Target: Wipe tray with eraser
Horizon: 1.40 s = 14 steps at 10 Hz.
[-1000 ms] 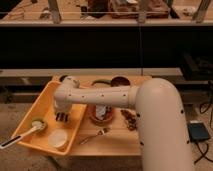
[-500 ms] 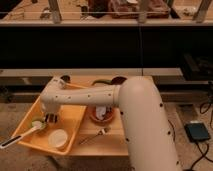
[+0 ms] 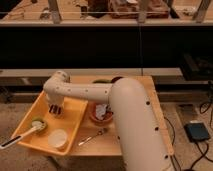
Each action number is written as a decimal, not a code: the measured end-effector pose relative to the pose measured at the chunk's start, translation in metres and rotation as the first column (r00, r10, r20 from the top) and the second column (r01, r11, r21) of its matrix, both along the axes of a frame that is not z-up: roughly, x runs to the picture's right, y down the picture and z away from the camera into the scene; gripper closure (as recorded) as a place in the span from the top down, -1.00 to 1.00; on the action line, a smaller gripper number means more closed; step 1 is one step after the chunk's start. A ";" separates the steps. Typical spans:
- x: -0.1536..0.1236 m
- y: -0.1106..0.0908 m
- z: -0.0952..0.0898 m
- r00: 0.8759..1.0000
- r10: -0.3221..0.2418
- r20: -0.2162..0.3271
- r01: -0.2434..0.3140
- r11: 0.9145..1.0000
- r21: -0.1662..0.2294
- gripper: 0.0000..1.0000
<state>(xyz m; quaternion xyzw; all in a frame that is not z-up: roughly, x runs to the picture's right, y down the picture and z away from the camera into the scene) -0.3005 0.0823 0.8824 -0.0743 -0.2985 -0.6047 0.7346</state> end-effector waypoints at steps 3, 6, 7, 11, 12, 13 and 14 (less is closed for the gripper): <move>0.043 -0.002 0.010 0.994 0.078 -0.082 -0.081 0.997 -0.022 -1.00; 0.077 0.016 0.017 0.986 0.101 -0.137 -0.109 0.993 -0.055 -1.00; 0.081 0.026 0.015 0.985 0.099 -0.143 -0.109 0.992 -0.064 -1.00; 0.077 0.052 -0.028 0.992 0.062 -0.114 -0.067 0.997 -0.042 -1.00; 0.070 0.055 -0.037 0.994 0.044 -0.101 -0.047 0.998 -0.031 -1.00; 0.063 0.055 -0.044 0.996 0.025 -0.085 -0.026 0.999 -0.019 -1.00; 0.055 0.055 -0.046 0.997 0.008 -0.074 -0.009 1.000 -0.010 -1.00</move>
